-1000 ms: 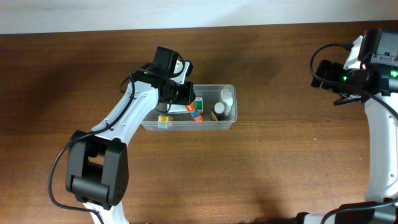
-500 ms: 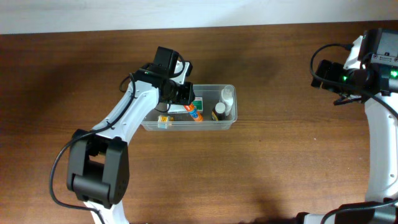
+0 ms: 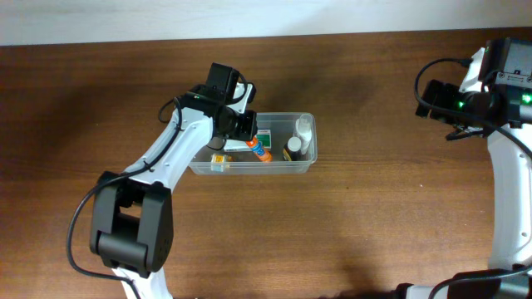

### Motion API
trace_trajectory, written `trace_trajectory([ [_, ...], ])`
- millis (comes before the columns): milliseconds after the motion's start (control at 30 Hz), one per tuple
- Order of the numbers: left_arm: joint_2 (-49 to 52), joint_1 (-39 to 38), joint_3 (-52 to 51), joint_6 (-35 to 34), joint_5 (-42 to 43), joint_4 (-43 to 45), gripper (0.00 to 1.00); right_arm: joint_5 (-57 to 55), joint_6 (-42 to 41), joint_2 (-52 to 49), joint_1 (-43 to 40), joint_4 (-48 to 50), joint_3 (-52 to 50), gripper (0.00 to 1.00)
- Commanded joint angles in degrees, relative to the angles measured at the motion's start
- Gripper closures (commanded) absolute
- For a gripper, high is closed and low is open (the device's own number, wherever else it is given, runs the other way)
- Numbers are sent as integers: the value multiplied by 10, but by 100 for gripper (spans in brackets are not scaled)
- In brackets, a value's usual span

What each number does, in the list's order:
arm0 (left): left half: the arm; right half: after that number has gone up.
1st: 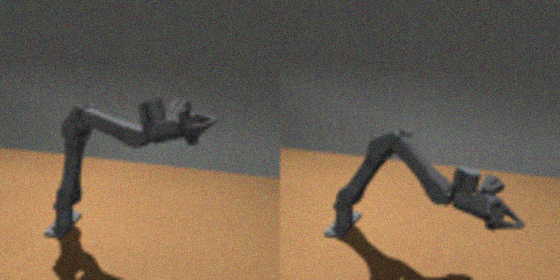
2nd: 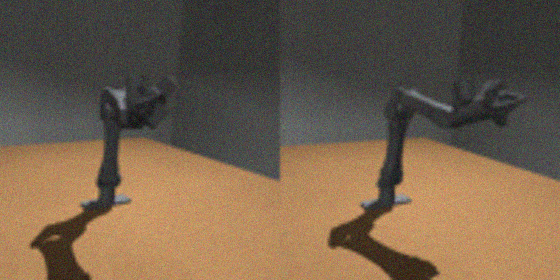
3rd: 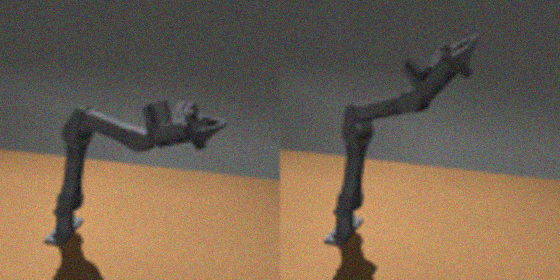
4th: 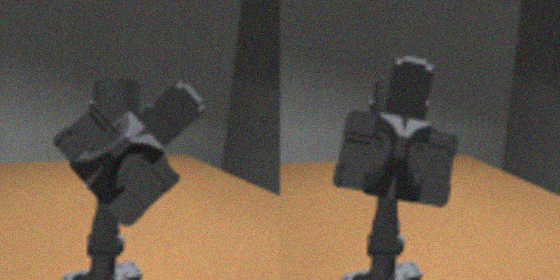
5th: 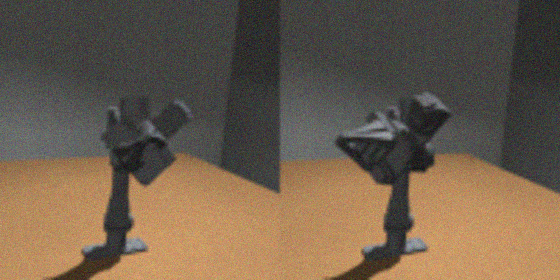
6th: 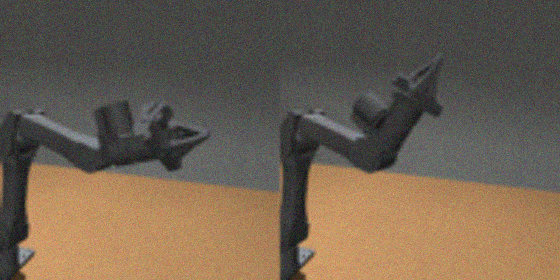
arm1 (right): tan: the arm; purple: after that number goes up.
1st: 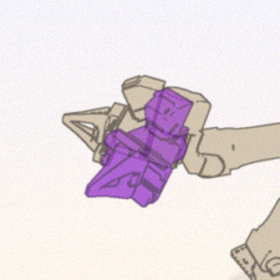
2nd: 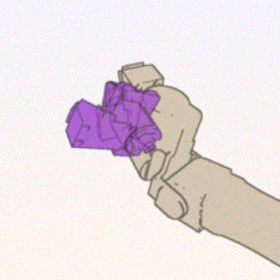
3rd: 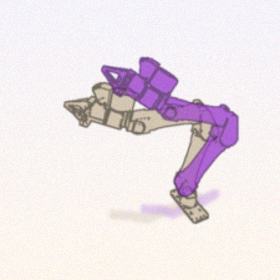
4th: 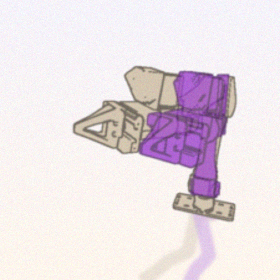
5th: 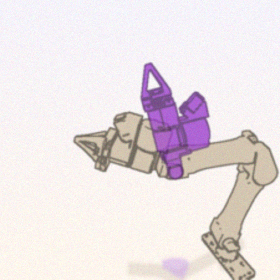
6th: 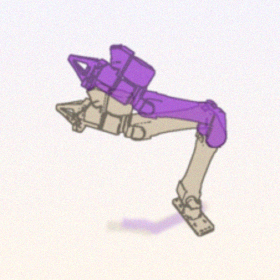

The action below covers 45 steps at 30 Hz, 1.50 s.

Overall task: Pack container
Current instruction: 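Lower the tube upright into the container beside the medicine box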

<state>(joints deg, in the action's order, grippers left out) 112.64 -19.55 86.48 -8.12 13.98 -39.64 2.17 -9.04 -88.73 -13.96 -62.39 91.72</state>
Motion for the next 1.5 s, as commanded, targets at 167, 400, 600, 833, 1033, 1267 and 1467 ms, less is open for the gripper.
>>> trace_trajectory([
  [167,-70,-2,6,20,-50,-1,66,-5,-5,0,-3,2,2,2],
  [400,-76,-2,6,22,-53,-10,66,-5,-5,0,-3,2,2,2],
  [600,-76,-2,6,22,-63,-15,66,-5,-5,0,-3,2,2,2],
  [833,-76,-2,6,22,-20,-6,66,-5,-5,0,-3,2,2,2],
  [1033,-76,-2,6,13,64,29,66,-5,-5,0,-3,2,2,2],
  [1267,-76,-2,6,-14,92,50,66,-5,-5,0,-3,2,2,2],
  [1467,-76,-2,6,-19,111,60,67,-5,-5,0,-3,2,2,2],
])
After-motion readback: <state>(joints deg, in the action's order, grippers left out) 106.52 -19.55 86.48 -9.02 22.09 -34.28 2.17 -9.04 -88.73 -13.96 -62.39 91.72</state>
